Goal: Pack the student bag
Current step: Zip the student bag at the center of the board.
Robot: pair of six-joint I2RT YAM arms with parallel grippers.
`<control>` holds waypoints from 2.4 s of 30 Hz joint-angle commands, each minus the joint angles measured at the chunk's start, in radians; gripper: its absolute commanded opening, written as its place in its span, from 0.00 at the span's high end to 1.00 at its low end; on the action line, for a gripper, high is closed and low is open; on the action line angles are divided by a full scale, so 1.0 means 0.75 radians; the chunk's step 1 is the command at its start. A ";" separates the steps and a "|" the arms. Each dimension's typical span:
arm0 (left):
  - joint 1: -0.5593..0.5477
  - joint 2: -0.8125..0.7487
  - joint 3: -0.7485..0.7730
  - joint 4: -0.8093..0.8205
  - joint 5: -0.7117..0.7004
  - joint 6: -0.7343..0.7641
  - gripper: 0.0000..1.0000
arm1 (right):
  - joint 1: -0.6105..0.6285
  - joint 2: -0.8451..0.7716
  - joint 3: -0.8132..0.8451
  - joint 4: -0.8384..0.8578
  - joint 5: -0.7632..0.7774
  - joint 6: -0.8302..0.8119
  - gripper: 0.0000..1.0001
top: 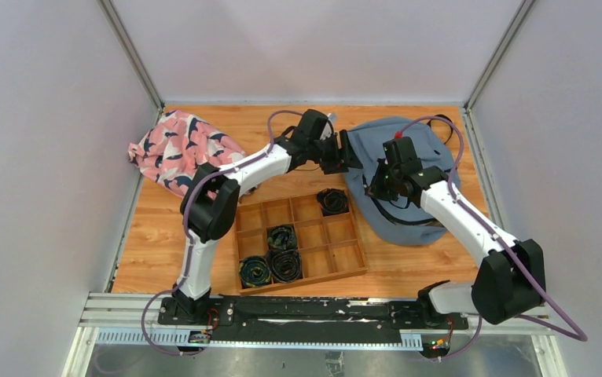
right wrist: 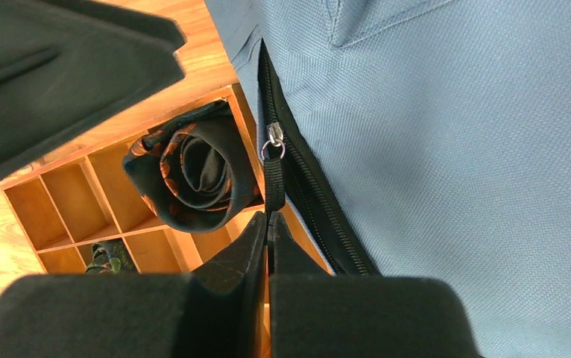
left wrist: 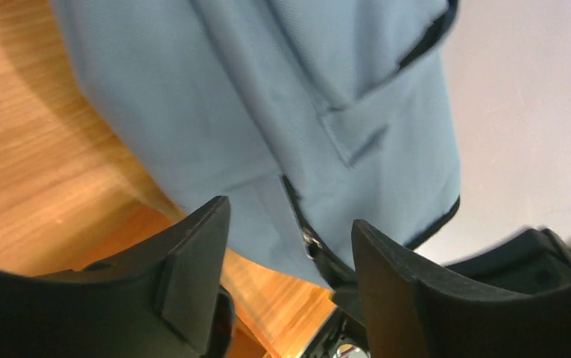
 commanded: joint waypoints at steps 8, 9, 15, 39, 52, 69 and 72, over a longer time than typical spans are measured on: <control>-0.095 -0.033 0.102 -0.223 -0.201 0.023 0.12 | 0.020 -0.008 0.028 -0.047 0.018 0.009 1.00; -0.097 -0.022 0.105 -0.222 -0.196 0.009 0.12 | 0.021 -0.018 0.026 -0.048 0.022 0.008 1.00; -0.142 -0.010 0.120 -0.193 -0.202 -0.050 0.13 | 0.021 -0.065 0.012 -0.031 0.039 -0.026 1.00; -0.171 0.087 0.156 -0.128 -0.149 -0.197 0.47 | 0.021 -0.117 0.033 0.048 0.001 -0.030 1.00; -0.168 0.134 0.228 -0.120 -0.161 -0.204 0.88 | 0.022 -0.139 0.011 0.019 0.019 -0.046 1.00; 0.007 0.111 0.207 -0.113 -0.153 -0.158 1.00 | -0.018 -0.286 -0.167 -0.062 0.166 -0.028 1.00; 0.046 0.123 0.234 -0.124 -0.150 -0.137 1.00 | -0.018 -0.307 -0.171 -0.095 0.175 -0.026 1.00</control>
